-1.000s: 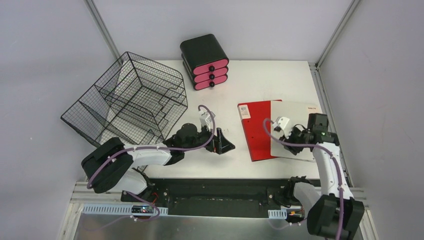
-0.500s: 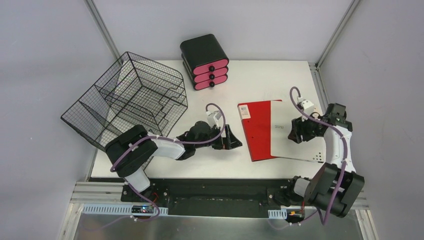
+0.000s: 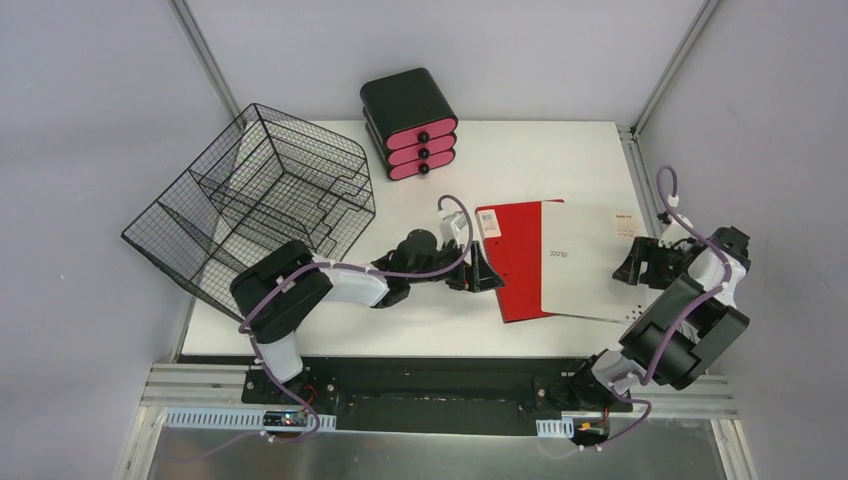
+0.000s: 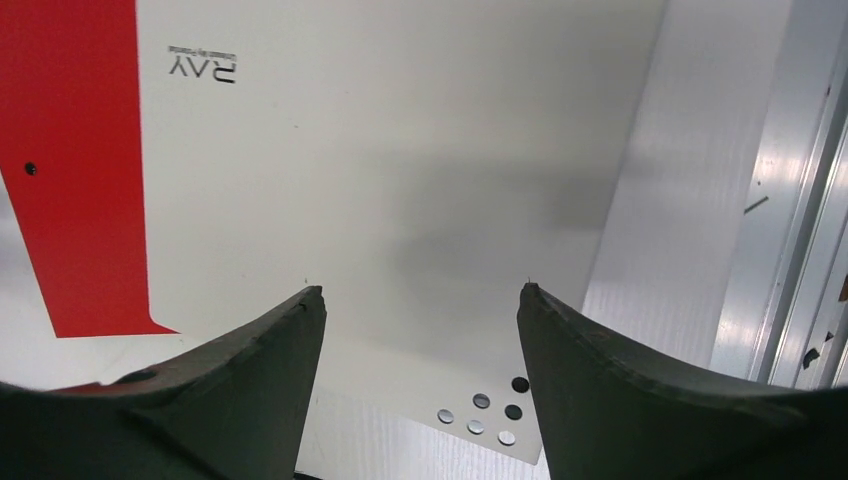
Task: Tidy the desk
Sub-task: Pick up the folder from the corner of the board.
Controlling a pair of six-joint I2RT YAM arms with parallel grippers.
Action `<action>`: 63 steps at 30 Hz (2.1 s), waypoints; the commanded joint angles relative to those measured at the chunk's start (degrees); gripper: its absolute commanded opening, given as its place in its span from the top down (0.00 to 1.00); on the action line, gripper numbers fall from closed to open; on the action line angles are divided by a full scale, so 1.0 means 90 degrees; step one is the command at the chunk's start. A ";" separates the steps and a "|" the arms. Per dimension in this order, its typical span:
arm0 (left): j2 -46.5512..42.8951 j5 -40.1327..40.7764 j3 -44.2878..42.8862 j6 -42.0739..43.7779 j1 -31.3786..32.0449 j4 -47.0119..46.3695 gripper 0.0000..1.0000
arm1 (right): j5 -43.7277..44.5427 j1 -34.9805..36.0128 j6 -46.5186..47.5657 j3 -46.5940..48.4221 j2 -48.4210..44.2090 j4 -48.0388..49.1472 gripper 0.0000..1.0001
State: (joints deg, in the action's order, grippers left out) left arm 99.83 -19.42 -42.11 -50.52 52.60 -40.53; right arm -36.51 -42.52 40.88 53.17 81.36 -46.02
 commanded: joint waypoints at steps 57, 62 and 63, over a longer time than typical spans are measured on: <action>0.2589 0.0585 -0.3381 -0.0160 0.0357 0.2534 0.03 | -0.0627 -0.0531 0.0535 0.0954 0.1131 -0.0500 0.27; 0.2635 0.0597 -0.3431 -0.0136 0.0364 0.2603 0.03 | -0.0237 -0.0653 0.0310 0.1022 0.1215 -0.0104 0.23; 0.2646 0.0616 -0.3453 -0.0134 0.0360 0.2639 0.04 | -0.0207 -0.0647 0.0303 0.1017 0.1292 -0.0080 0.22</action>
State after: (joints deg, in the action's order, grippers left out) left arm 123.00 -16.40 -74.39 -53.43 55.53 -23.31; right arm -41.06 -47.70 45.17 60.42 93.73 -51.03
